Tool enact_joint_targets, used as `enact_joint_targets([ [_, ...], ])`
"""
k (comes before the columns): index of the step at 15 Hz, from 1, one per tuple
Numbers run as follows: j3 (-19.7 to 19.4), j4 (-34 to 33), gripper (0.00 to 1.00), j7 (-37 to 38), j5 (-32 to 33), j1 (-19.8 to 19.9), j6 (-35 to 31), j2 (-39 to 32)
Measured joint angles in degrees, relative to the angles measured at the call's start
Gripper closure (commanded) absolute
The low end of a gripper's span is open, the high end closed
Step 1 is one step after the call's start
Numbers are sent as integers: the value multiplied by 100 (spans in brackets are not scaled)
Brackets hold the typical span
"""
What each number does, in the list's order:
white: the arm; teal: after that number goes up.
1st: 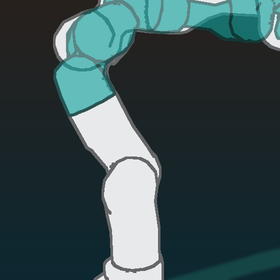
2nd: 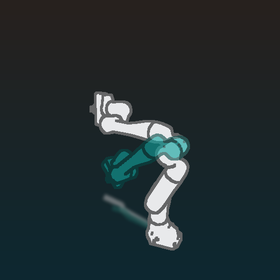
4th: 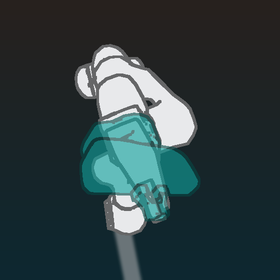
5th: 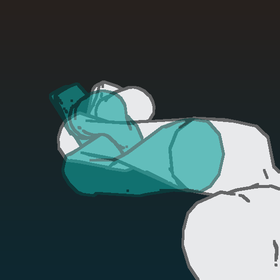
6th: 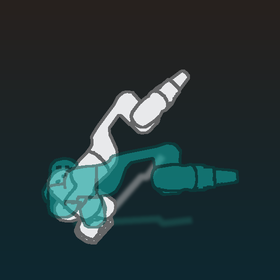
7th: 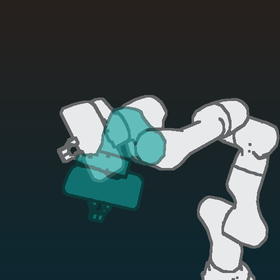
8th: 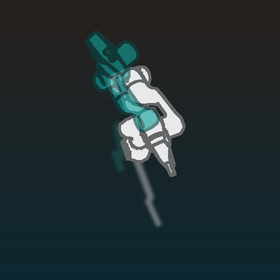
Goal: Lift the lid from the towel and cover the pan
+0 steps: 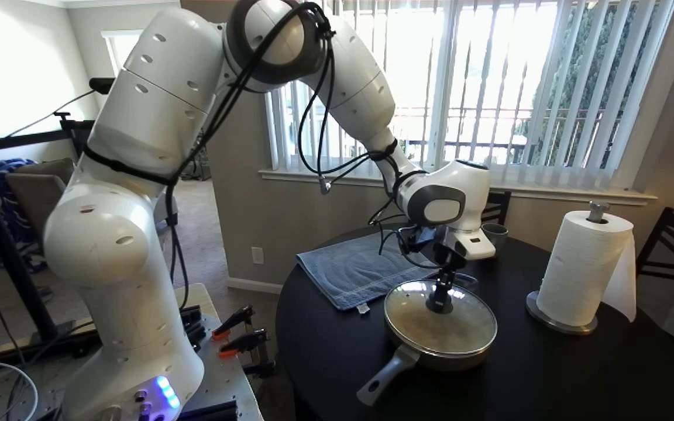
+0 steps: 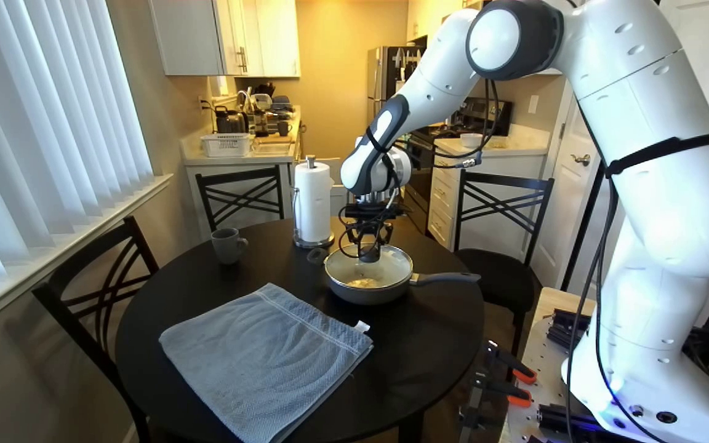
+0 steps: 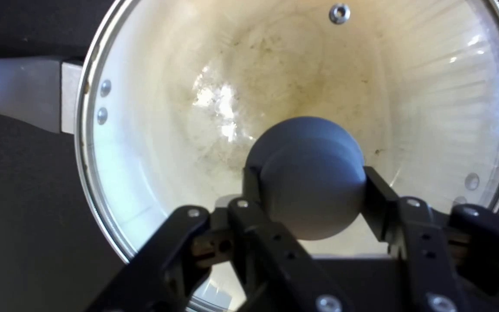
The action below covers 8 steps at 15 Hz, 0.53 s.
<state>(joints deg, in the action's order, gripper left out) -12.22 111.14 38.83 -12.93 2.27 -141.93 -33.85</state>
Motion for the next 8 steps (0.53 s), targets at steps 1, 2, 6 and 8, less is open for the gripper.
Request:
enact_joint_targets([
  [1,0,-23,17,4,0,-7,9,-13],
  [2,0,-40,16,4,0,-9,10,-24],
  [6,1,-70,0,4,0,-10,51,-29],
  [8,-19,-65,0,16,17,-25,310,21],
])
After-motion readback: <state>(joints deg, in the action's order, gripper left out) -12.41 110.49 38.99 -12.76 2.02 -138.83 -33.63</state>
